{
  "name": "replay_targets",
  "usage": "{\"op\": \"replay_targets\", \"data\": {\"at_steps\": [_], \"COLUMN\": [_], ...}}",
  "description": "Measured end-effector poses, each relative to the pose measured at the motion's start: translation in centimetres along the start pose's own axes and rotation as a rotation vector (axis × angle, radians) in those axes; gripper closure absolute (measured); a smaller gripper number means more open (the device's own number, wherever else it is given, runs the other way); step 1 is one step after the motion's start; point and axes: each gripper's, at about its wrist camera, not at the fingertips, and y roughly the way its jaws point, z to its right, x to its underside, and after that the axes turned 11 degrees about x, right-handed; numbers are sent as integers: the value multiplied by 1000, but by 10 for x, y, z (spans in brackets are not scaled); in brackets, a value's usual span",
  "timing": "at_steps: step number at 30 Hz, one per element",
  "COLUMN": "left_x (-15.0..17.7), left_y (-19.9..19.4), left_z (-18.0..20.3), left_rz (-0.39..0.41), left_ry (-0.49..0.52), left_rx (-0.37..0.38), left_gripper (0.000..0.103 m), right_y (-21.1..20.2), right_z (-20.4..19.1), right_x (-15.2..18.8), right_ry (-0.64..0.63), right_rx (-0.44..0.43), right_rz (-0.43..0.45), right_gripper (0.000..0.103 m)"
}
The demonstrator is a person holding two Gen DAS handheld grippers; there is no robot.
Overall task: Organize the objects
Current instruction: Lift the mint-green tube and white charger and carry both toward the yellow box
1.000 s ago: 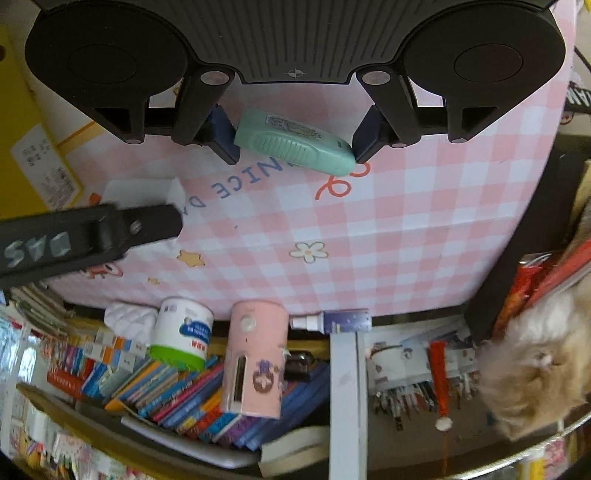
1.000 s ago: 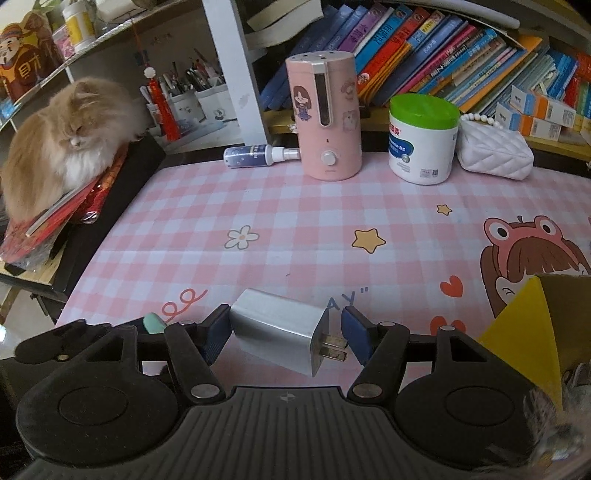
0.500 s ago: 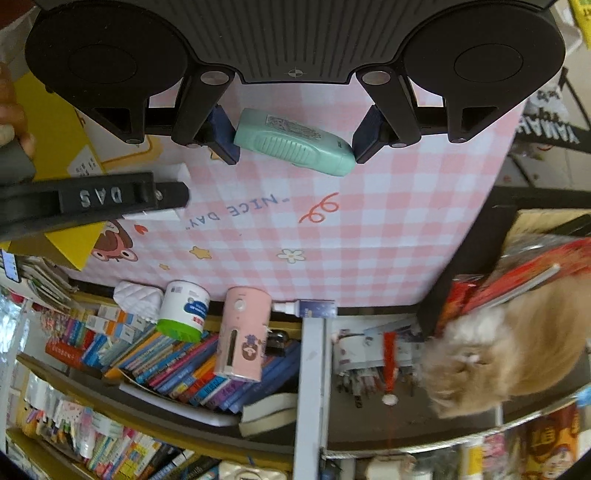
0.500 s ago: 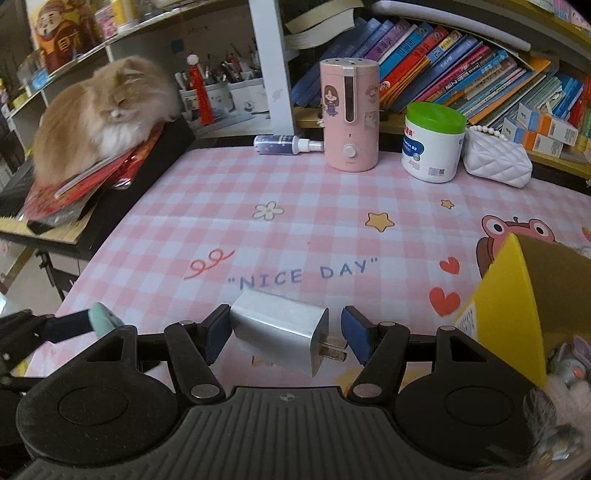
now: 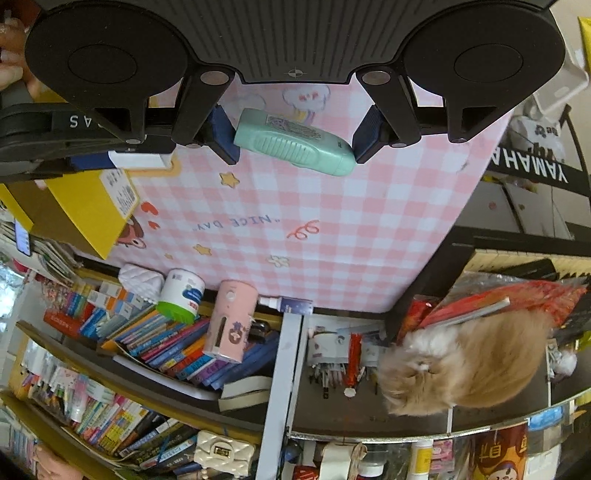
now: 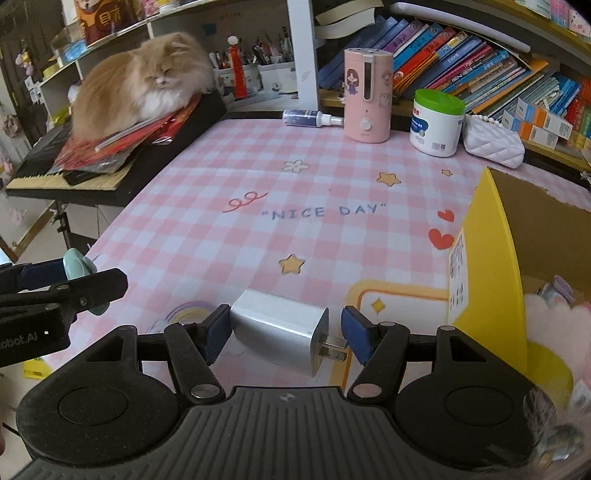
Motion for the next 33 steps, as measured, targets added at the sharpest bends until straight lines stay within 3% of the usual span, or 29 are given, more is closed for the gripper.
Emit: {"op": "replay_targets", "data": {"at_steps": [12, 33], "left_x": [41, 94], "left_y": [-48, -122], "left_z": [8, 17], "left_rz": [-2, -7], "left_ry": [-10, 13], "left_rx": [44, 42], "left_gripper": [36, 36], "right_y": [-39, -98], "right_z": [-9, -48], "right_x": [40, 109], "right_ry": [40, 27], "right_rx": [23, 11], "right_rz": [-13, -25], "right_gripper": [40, 40]}}
